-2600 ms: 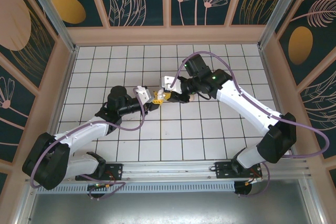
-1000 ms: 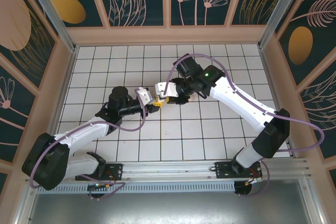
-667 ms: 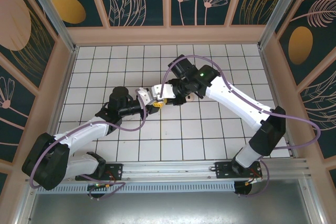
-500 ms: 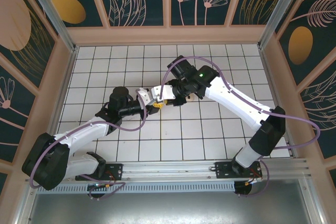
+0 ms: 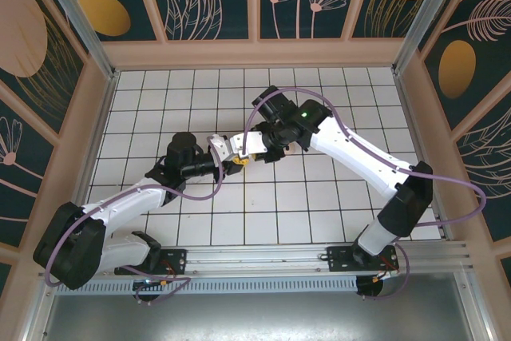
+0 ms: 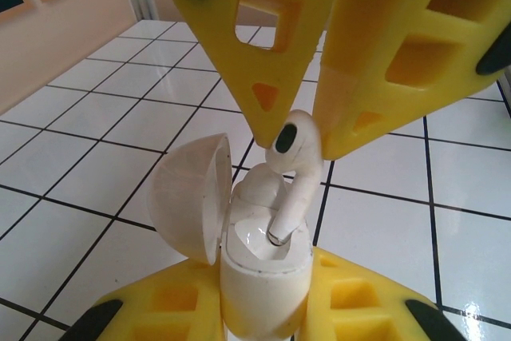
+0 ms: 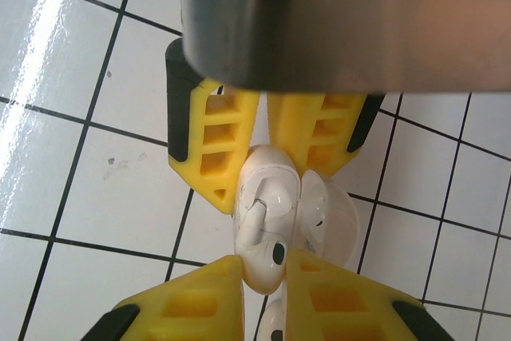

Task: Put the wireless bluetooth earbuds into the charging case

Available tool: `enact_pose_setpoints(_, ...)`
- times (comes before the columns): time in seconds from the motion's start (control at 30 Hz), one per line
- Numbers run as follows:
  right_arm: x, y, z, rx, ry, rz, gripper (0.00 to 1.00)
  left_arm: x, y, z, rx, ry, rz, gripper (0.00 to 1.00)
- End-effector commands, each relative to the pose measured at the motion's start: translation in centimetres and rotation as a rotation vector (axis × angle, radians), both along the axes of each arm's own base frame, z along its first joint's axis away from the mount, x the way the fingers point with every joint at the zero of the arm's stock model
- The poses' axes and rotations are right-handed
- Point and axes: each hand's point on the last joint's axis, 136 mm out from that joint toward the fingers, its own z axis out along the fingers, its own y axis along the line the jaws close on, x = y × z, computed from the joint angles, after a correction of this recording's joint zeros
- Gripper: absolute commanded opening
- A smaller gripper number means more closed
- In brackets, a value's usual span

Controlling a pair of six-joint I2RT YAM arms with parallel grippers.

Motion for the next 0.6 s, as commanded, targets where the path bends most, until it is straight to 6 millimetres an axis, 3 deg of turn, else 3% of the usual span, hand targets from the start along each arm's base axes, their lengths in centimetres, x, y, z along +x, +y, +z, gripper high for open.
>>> enact_pose_setpoints(0.0,-0.7,-0.3,-1.4,-0.085,0.017,0.034,0.17,0.0,-0.8,3.9,-0.072,-0.125,-0.042,0.19)
enact_pose_setpoints(0.57,-0.8,0.8,-1.4,-0.065,-0.008,0.07,0.19,-0.5,-1.0,4.7,-0.119,-0.125,-0.061,0.2)
